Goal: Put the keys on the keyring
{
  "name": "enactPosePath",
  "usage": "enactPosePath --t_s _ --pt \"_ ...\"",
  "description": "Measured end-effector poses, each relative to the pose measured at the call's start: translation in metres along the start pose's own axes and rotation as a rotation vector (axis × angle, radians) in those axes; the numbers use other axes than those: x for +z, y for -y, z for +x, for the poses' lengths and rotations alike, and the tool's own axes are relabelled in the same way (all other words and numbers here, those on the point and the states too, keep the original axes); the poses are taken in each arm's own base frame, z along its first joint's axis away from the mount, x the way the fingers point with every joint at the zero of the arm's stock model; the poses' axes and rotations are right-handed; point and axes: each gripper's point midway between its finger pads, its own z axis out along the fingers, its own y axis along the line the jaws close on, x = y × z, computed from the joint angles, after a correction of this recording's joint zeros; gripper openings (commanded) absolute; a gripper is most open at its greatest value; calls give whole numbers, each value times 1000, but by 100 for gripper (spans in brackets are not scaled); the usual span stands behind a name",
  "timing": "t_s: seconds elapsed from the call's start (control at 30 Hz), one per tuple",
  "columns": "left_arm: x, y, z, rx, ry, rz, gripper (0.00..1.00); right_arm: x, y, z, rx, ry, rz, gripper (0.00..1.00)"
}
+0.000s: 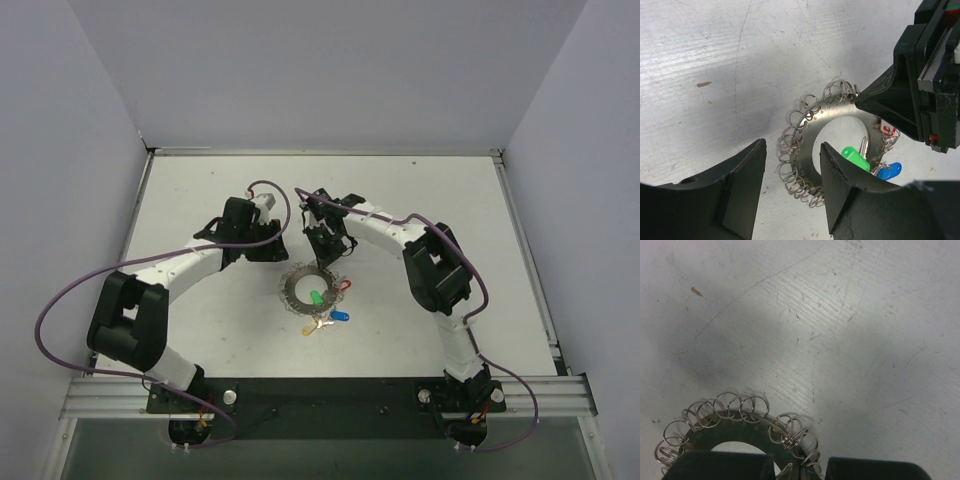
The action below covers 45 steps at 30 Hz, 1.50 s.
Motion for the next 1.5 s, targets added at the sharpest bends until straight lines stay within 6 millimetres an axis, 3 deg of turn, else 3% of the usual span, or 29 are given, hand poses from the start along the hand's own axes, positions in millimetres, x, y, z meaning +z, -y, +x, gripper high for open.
enactPosePath --t_s 0.17,0.43,0.77,1.17,1.5 --pt "-16 7 -7 35 50 25 57 -16 -3 -4 -62 30 -22 0" --pt "-63 43 -35 121 230 170 57 -70 -30 -15 -179 141 -164 0" --pt "-122 95 -54 254 413 406 56 -124 -75 3 -380 219 -451 0" --pt "-168 135 -40 411 410 624 52 -208 -115 15 -574 386 -686 0" --pt "-204 155 -19 556 390 755 53 -239 -134 34 -632 404 -850 0"
